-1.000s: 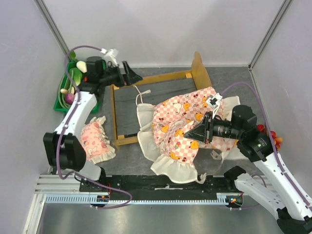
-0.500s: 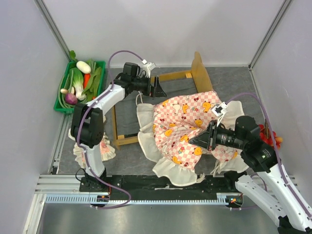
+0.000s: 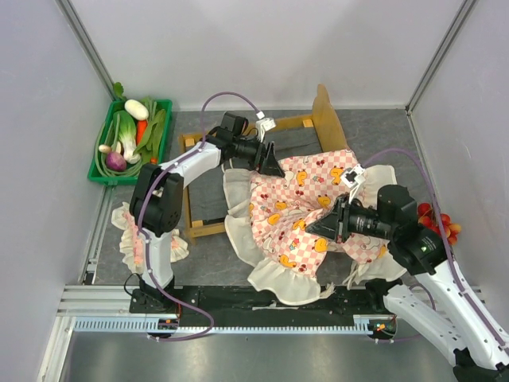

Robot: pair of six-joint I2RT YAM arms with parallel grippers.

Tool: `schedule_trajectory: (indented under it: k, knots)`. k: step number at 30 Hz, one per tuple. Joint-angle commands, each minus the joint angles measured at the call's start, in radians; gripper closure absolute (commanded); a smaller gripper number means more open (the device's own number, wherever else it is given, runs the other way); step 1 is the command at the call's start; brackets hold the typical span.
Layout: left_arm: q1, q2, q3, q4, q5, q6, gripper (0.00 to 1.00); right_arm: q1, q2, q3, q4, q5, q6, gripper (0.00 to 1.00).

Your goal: Set up the pet bed

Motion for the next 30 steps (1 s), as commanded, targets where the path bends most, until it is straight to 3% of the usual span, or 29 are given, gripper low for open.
schedule_trajectory:
  k: [1,2,3,5,6,10,12,14,18,22,27,30]
  knots:
    - [-0.001,0.009,0.051,-0.034,0.107,0.062,0.35,-0.001,0.022,0.045,0.017,0.021,-0.03,1.0]
    - [-0.001,-0.004,0.054,-0.032,0.113,0.055,0.47,-0.001,0.027,0.056,0.018,0.031,-0.037,1.0]
    - [0.0,-0.011,0.059,-0.032,0.116,0.052,0.73,-0.001,0.033,0.084,0.021,0.038,-0.044,1.0]
    - [0.0,-0.037,0.086,-0.028,0.121,0.015,0.95,-0.001,0.062,0.127,0.024,0.049,-0.061,1.0]
    - [0.0,-0.05,0.1,-0.032,0.123,0.004,0.98,-0.001,0.077,0.185,0.023,0.067,-0.087,1.0]
    - [0.021,-0.154,0.175,-0.017,0.087,-0.059,0.98,-0.001,0.207,0.389,0.026,0.092,-0.173,1.0]
    - [0.04,-0.242,0.192,0.003,-0.023,-0.117,0.98,-0.001,0.254,0.52,0.05,0.118,-0.202,1.0]
    - [0.101,-0.306,0.198,0.038,-0.112,-0.222,0.98,-0.001,0.343,0.676,0.046,0.161,-0.27,1.0]
    - [0.268,-0.433,0.189,0.144,-0.141,-0.408,0.98,-0.001,0.551,0.96,0.035,0.181,-0.337,1.0]
    - [0.38,-0.554,0.189,0.117,-0.244,-0.396,0.98,-0.001,0.833,1.264,-0.006,0.222,-0.42,1.0]
    - [0.405,-0.66,0.183,-0.044,-0.491,-0.301,0.98,-0.02,1.091,1.593,-0.031,0.204,-0.403,1.0]
    - [0.408,-0.694,0.125,-0.126,-0.542,-0.297,0.98,-0.057,1.136,1.505,-0.016,0.263,-0.374,1.0]
